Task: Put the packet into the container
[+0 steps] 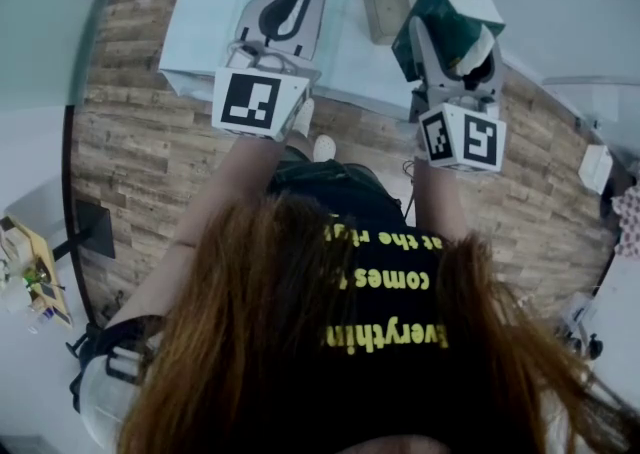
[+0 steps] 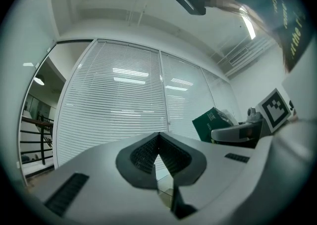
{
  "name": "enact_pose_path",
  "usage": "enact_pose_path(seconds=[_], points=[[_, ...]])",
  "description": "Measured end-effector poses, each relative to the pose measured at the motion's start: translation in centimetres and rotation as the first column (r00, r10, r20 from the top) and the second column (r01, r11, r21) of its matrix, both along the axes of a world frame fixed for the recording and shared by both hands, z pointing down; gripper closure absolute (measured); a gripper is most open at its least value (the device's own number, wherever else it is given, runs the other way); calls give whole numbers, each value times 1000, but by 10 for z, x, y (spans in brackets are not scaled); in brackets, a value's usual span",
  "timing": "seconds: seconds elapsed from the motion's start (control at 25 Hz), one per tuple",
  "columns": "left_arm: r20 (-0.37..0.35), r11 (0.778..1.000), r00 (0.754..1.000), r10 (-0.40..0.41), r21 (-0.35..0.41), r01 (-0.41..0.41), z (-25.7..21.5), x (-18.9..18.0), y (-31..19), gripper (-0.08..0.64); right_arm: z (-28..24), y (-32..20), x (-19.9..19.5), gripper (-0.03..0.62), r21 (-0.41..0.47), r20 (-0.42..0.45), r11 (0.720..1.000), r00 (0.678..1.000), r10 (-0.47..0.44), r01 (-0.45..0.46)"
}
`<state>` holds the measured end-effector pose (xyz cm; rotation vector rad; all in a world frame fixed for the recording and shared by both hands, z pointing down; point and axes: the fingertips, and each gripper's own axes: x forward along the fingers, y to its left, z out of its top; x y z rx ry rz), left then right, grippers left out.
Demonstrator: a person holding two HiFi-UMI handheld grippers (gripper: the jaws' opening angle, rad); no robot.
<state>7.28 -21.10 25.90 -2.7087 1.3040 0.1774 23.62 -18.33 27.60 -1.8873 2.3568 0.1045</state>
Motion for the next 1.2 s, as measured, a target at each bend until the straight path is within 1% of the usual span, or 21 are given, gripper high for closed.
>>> enact_pose_path(seconds=[0.2,0.48,0.68,0.84,1.2], points=[[-1,1000,1000,11,-10,-11,3,-1,-19,558,3,-16,0,192,-10,-6,1000,1000,14,-14],[-7,1000,1000,22,-15,-22,3,-10,-63,558,2,-56,-7,192,-13,-12,999,999,33,-33],[-25,1000,999,28,1,-28,1,-20,-94,558,2,-82,-8,192,-11,-23,998,998,61,-61],[-35,999,999,31,-8,-31,3,-27,-117,558,1,-102,-9,192,-10,-29,997,996,81,-81],[-45,998,997,56,-24,-58,11,-43,-163,558,2,-140,-27,192,-11,-36,994,994,106,-106]])
